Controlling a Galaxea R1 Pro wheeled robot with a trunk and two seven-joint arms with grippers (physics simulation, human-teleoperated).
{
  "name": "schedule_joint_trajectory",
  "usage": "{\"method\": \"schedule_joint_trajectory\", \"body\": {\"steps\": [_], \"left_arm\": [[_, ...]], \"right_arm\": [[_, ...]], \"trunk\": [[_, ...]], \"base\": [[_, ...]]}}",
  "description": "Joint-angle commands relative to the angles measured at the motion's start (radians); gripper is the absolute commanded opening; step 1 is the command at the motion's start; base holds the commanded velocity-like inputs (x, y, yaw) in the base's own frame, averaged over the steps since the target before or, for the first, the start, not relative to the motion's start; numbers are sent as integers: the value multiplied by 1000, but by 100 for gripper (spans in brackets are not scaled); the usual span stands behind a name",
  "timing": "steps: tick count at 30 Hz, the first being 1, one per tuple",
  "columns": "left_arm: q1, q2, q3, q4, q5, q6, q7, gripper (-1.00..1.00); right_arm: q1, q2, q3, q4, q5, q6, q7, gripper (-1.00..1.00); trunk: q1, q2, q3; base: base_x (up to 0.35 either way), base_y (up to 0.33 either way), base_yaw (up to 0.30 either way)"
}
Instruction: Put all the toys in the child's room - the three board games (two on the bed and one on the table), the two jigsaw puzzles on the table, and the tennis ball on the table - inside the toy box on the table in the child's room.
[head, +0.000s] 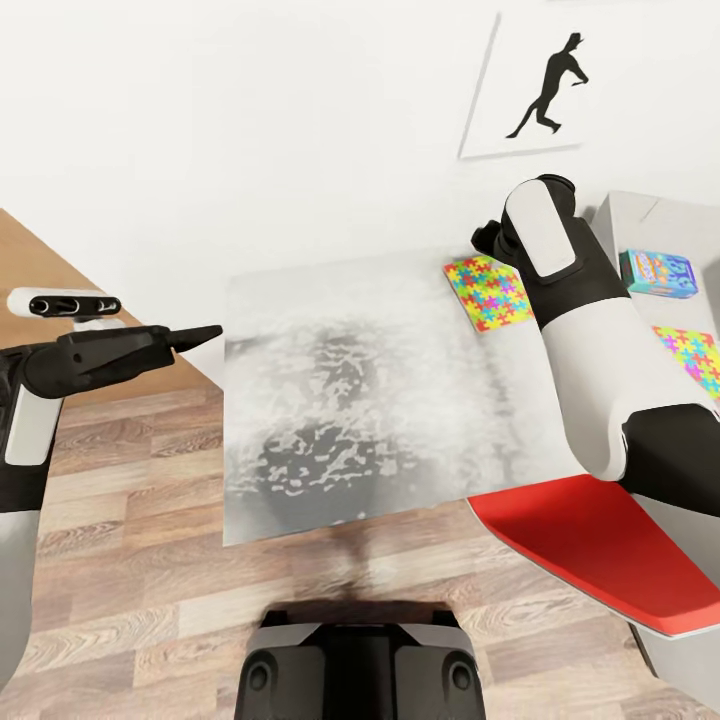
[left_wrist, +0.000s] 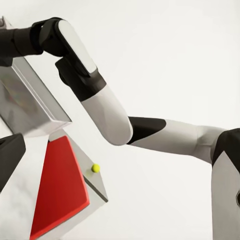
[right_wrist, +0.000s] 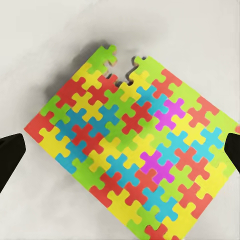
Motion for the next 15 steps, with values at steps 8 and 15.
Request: {"method": "schedule_joint_trajectory", "body": {"steps": [8, 15], "left_arm": [[0, 0, -2, -1, -1, 11, -3, 100], [0, 0, -1, 0, -2, 11, -3, 100]], "right_arm": [[-1, 1, 2, -1, -4, 4, -9, 100], [-1, 1, 0, -1, -5, 4, -10, 100]], "trunk": [[1, -2, -2], [1, -2, -5]], "base": [[0, 0, 0], [0, 0, 0]]}}
